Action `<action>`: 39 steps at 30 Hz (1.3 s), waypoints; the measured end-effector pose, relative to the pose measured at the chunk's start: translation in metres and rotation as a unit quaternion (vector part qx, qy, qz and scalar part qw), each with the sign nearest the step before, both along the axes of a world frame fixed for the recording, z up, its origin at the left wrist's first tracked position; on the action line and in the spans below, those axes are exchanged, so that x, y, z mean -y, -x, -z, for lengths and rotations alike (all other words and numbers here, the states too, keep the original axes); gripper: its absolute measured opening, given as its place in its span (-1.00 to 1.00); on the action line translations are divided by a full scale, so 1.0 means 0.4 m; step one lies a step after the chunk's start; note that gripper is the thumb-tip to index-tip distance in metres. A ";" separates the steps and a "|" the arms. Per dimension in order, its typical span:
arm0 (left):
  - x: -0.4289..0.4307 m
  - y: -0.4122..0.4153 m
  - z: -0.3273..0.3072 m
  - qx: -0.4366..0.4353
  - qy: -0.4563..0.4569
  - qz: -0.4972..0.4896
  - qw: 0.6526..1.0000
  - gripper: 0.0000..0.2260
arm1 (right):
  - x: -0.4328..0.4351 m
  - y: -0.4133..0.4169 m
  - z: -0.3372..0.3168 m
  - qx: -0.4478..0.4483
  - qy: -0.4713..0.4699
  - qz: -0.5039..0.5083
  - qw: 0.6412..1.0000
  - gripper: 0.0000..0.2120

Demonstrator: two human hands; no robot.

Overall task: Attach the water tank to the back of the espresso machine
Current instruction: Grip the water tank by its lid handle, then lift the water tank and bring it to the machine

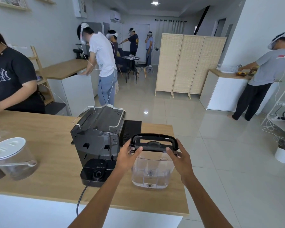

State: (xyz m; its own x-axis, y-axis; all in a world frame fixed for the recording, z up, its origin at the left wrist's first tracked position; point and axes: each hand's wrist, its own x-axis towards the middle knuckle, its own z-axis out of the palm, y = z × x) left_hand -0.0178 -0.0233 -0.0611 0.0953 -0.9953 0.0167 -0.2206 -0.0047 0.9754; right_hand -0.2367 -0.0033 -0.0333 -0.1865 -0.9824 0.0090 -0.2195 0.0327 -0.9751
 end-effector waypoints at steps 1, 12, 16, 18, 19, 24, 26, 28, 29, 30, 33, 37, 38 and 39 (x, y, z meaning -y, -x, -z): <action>-0.004 0.002 -0.003 -0.006 -0.003 -0.001 1.000 -0.30 | -0.001 0.000 0.004 0.002 0.001 0.003 1.000 -0.55; -0.011 0.009 -0.008 -0.100 -0.010 -0.065 0.993 -0.27 | 0.004 0.004 0.016 -0.027 0.006 0.022 0.999 -0.40; -0.006 0.005 0.010 -0.137 -0.014 -0.070 0.988 -0.19 | 0.030 0.011 -0.004 -0.021 -0.018 0.008 1.000 -0.57; -0.006 0.006 0.011 -0.146 -0.015 -0.070 0.987 -0.18 | 0.041 0.013 -0.012 -0.010 -0.026 -0.001 1.000 -0.52; -0.006 0.005 0.010 -0.148 -0.016 -0.073 0.986 -0.18 | 0.045 0.013 -0.013 -0.010 -0.027 0.000 1.000 -0.50; -0.005 0.003 0.008 -0.158 -0.024 -0.083 0.984 -0.20 | 0.052 -0.004 -0.024 -0.029 -0.019 0.044 0.998 -0.51; -0.005 0.000 0.009 -0.163 -0.019 -0.092 0.982 -0.27 | 0.054 -0.010 -0.022 -0.042 -0.011 0.051 0.998 -0.49; -0.016 0.003 -0.004 -0.167 -0.014 -0.096 0.981 -0.33 | 0.057 -0.010 -0.016 -0.036 -0.012 0.059 0.998 -0.45; -0.021 0.006 -0.009 -0.165 -0.010 -0.094 0.982 -0.37 | 0.057 -0.009 -0.012 -0.033 -0.012 0.060 0.998 -0.46; -0.024 0.008 -0.010 -0.162 -0.014 -0.094 0.982 -0.44 | 0.057 -0.008 -0.010 -0.029 -0.011 0.060 0.998 -0.48; -0.021 0.015 -0.032 -0.146 -0.040 -0.115 0.982 -0.73 | 0.057 -0.005 -0.003 -0.015 -0.013 0.050 0.999 -0.42; -0.003 0.033 -0.063 -0.085 -0.053 -0.107 0.989 -0.47 | 0.057 -0.002 0.004 -0.005 -0.019 0.037 0.999 -0.26; -0.001 0.037 -0.064 -0.068 -0.047 -0.104 0.991 -0.48 | 0.056 0.000 0.006 -0.004 -0.019 0.032 0.999 -0.26; -0.006 0.043 -0.073 -0.062 -0.040 -0.104 0.992 -0.50 | 0.054 0.003 0.005 -0.004 -0.019 0.027 0.999 -0.28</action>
